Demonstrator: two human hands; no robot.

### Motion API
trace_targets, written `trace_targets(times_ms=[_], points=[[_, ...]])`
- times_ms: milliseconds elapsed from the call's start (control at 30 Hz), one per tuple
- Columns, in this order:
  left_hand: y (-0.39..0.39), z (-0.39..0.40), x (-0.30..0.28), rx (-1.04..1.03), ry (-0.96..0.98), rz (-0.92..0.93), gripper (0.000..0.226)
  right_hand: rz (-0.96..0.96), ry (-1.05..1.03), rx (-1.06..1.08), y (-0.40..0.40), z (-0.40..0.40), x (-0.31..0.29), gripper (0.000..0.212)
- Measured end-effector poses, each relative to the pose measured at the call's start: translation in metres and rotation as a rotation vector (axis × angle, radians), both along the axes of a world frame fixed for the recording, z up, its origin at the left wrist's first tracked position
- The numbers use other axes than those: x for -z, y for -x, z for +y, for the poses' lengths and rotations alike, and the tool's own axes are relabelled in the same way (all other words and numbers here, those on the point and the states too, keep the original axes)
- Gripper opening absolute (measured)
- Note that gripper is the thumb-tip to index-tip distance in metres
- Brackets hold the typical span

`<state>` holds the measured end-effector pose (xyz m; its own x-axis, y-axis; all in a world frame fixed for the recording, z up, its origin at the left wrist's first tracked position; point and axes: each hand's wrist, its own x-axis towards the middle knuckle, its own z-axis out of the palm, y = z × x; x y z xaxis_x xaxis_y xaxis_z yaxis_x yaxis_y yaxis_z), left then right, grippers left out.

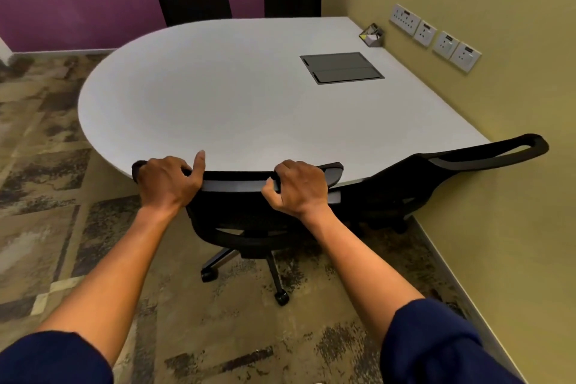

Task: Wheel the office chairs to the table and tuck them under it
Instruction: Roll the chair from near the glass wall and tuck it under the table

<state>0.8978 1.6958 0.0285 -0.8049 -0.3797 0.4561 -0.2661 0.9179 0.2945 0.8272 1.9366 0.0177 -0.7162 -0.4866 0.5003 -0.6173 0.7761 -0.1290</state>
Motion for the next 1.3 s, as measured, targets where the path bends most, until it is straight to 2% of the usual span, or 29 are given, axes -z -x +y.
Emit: trace_targets(times_ms=[367, 900, 1167, 1300], points=[[-0.047, 0.007, 0.004, 0.104, -0.017, -0.022, 0.081, -0.087, -0.021, 0.081, -0.046, 0.011, 0.000, 0.044], [-0.156, 0.039, 0.011, 0.148, -0.004, 0.095, 0.059, -0.142, 0.015, 0.051, -0.129, 0.053, -0.001, 0.031], [-0.137, 0.043, -0.001, 0.173, -0.021, 0.018, 0.058, -0.126, 0.006, 0.071, -0.113, 0.056, -0.005, 0.034], [-0.115, 0.037, -0.001, 0.112, -0.041, -0.024, 0.067, -0.110, -0.029, 0.044, -0.084, 0.049, -0.006, 0.034]])
